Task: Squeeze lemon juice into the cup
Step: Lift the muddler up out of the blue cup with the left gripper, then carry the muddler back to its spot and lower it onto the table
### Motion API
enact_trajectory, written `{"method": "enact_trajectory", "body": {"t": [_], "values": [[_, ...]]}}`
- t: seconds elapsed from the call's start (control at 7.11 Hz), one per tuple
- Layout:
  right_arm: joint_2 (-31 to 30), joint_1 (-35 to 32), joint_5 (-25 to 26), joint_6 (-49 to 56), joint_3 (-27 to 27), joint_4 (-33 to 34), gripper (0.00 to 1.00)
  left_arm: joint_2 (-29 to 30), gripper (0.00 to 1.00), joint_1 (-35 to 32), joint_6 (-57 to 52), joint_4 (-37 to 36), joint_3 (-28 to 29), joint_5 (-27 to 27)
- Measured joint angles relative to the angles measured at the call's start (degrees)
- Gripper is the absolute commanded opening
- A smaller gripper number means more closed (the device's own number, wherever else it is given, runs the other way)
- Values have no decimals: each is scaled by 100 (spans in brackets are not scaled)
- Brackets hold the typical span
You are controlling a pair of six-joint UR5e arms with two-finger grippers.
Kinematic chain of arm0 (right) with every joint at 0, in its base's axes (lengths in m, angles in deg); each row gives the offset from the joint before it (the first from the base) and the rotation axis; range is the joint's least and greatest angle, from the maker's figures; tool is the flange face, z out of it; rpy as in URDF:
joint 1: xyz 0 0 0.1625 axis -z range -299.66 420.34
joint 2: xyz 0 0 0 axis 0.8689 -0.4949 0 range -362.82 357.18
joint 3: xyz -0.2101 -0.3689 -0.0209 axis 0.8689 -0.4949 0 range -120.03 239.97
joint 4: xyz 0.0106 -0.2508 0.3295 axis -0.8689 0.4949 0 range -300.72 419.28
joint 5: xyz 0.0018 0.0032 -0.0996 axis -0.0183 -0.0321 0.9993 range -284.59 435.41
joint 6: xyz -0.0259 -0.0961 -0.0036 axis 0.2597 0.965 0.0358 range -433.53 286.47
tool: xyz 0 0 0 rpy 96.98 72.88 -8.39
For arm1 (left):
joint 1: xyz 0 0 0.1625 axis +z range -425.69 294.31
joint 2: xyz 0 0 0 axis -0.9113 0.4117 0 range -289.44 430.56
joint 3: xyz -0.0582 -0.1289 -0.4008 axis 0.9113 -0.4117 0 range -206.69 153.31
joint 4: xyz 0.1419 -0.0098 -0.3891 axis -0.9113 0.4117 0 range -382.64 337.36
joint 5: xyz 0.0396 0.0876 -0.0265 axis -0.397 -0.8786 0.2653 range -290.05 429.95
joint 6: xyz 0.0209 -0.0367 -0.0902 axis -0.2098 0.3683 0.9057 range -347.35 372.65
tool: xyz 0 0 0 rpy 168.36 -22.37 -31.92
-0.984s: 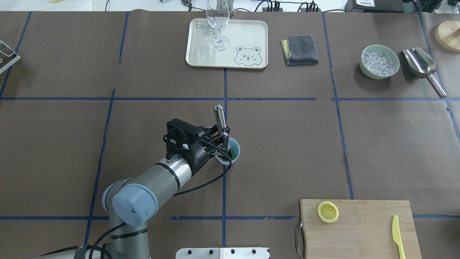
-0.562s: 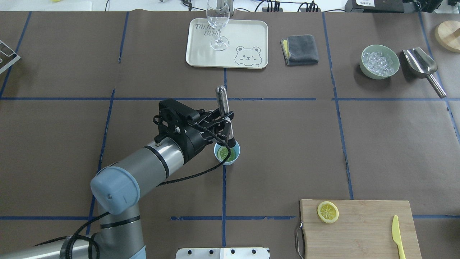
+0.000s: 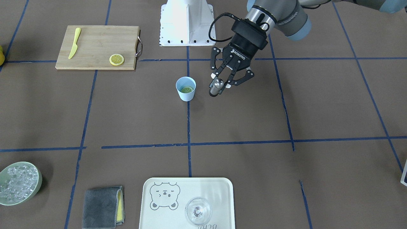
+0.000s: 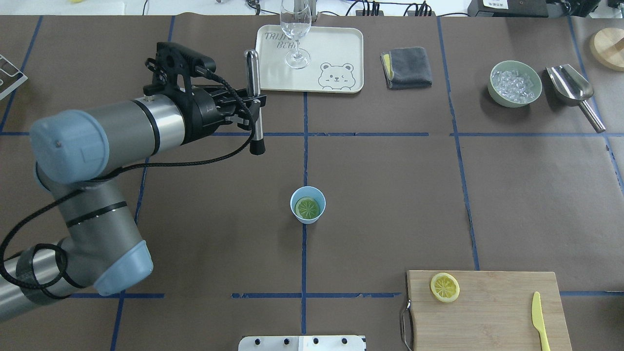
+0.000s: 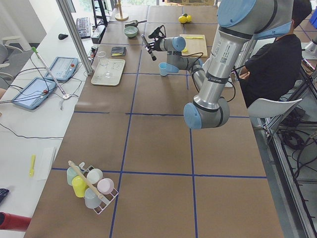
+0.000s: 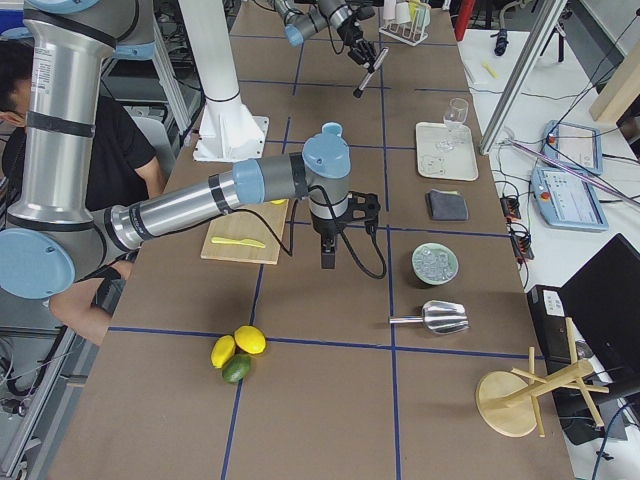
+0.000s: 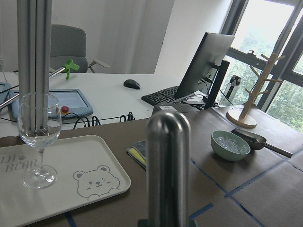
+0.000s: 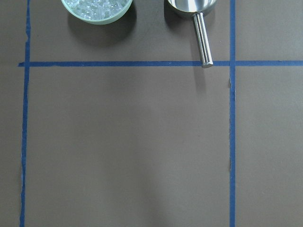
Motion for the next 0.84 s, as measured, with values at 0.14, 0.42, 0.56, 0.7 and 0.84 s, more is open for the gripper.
{"method": "enact_trajectory", "body": {"t": [0.14, 0.42, 0.56, 0.7, 0.84], "values": [[15, -3, 2, 0, -51, -16, 100, -149, 0, -334, 143, -817, -61, 626], [49, -33, 29, 169, -361, -69, 100, -295, 0, -838, 260, -2751, -296, 1595], [60, -62, 60, 510, -558, -105, 100, -309, 0, -1009, 239, -3661, -374, 1878], [67, -104, 80, 870, -732, -120, 100, -340, 0, -1098, 104, -4322, -362, 2014], [70, -160, 86, 1131, -879, -125, 100, -459, 0, -1167, -257, -4726, -311, 2147]]}}
